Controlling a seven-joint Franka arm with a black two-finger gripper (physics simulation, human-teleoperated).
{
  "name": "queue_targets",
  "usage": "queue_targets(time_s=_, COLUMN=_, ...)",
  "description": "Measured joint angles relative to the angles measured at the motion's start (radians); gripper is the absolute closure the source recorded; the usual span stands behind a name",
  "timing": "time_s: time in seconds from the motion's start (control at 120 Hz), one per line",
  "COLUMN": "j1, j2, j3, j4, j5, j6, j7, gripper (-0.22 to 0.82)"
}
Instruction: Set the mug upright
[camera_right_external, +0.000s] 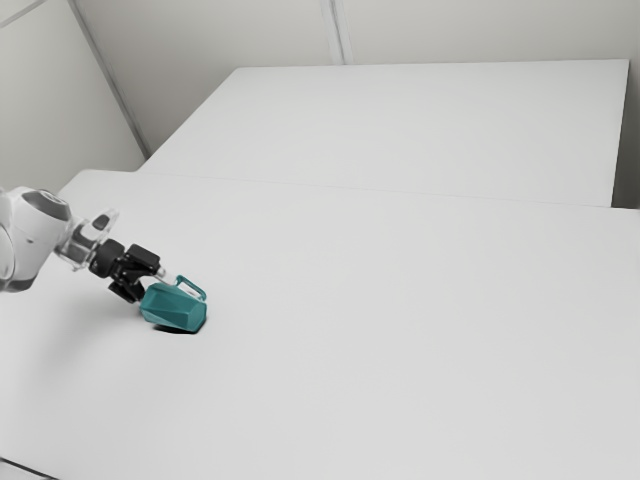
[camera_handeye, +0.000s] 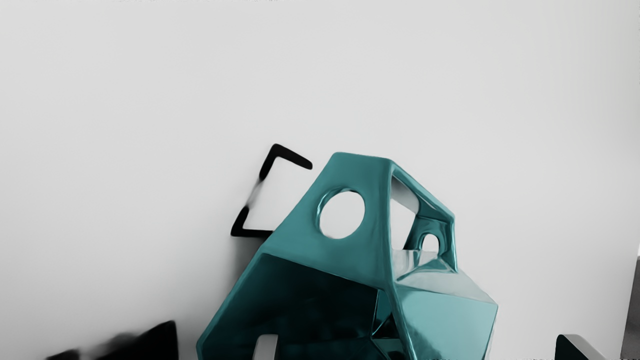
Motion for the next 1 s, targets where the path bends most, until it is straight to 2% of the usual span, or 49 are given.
queue_targets(time_s=0.125, j1=-0.006, j2=-0.002, j3=0.0, j4=-0.003, j5=-0.007, j6=0.008, j7=0.032, gripper=0.08)
queue_targets(time_s=0.358, j1=-0.01, j2=-0.003, j3=0.0, j4=-0.004, j5=-0.02, j6=0.019, j7=0.073, gripper=0.4)
queue_targets(time_s=0.483, j1=-0.01, j2=-0.004, j3=0.0, j4=-0.004, j5=-0.029, j6=0.021, j7=0.089, gripper=0.52)
queue_targets(time_s=1.0, j1=-0.032, j2=-0.052, j3=-0.016, j4=0.032, j5=-0.073, j6=0.004, j7=0.126, gripper=0.73)
